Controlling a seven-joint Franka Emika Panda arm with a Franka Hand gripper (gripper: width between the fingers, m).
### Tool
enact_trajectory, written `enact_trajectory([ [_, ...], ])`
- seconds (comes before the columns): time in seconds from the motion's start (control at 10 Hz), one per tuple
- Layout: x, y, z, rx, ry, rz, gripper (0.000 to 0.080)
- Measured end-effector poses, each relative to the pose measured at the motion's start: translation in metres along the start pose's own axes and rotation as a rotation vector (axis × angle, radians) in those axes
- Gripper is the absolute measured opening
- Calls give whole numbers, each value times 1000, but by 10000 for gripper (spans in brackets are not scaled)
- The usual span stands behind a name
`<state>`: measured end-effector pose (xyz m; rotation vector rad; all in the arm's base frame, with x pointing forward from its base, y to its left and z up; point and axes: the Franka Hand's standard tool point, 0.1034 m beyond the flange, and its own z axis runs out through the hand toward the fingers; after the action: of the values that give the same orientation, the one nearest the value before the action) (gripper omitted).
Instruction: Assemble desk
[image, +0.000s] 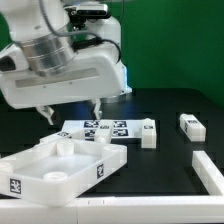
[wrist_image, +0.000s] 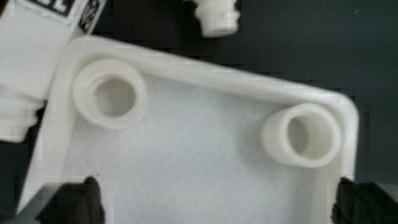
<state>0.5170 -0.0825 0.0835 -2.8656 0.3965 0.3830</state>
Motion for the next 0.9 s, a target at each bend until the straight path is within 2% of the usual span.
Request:
enact_trajectory([
  [0.2, 10, 6, -5, 6, 0, 104, 649],
  [0.3, 11, 5, -9, 29, 5, 122, 649],
  [0.7, 15, 7, -7, 25, 28, 258, 649],
  [0.9, 30, 33, -9, 9, 88, 267, 649],
])
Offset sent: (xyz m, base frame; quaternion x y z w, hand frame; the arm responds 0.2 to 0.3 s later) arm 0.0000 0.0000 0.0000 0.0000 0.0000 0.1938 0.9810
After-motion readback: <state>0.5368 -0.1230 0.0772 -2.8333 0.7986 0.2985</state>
